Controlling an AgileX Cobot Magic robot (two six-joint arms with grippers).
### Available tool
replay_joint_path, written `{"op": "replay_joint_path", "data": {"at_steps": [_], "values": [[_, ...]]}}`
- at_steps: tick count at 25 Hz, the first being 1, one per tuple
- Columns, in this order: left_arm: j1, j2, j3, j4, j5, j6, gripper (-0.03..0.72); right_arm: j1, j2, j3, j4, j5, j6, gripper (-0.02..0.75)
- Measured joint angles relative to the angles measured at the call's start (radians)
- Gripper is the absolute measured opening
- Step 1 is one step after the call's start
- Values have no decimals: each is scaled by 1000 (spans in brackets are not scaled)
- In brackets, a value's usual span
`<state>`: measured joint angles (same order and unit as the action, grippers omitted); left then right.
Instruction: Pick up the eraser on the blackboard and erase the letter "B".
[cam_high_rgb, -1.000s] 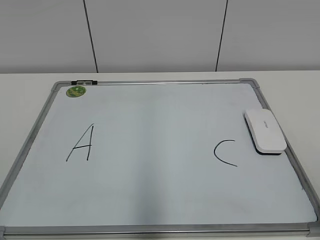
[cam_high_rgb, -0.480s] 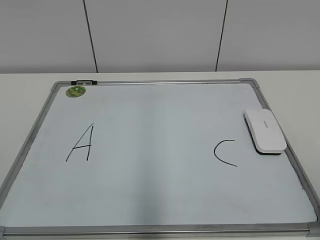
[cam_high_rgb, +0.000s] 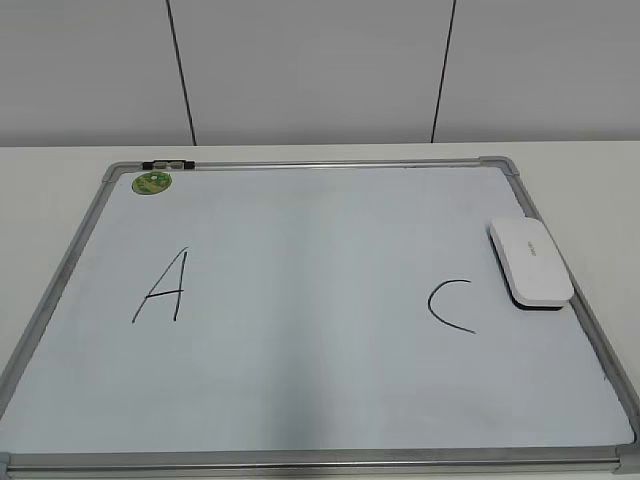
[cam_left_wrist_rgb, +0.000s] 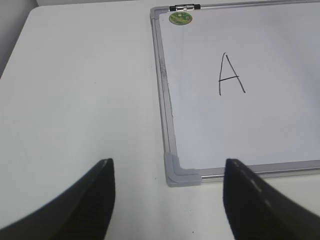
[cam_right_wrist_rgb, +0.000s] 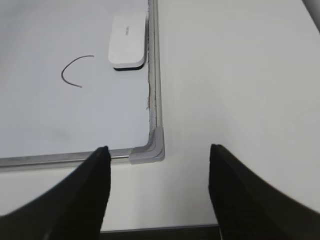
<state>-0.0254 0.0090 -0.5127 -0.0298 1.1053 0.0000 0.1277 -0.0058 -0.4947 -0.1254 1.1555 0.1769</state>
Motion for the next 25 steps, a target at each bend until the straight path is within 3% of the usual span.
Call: {"op": "replay_joint_path", "data": {"at_steps": [25], "values": [[0, 0, 0, 0, 0, 0, 473, -24, -11, 0, 0, 0, 0, 461]]}}
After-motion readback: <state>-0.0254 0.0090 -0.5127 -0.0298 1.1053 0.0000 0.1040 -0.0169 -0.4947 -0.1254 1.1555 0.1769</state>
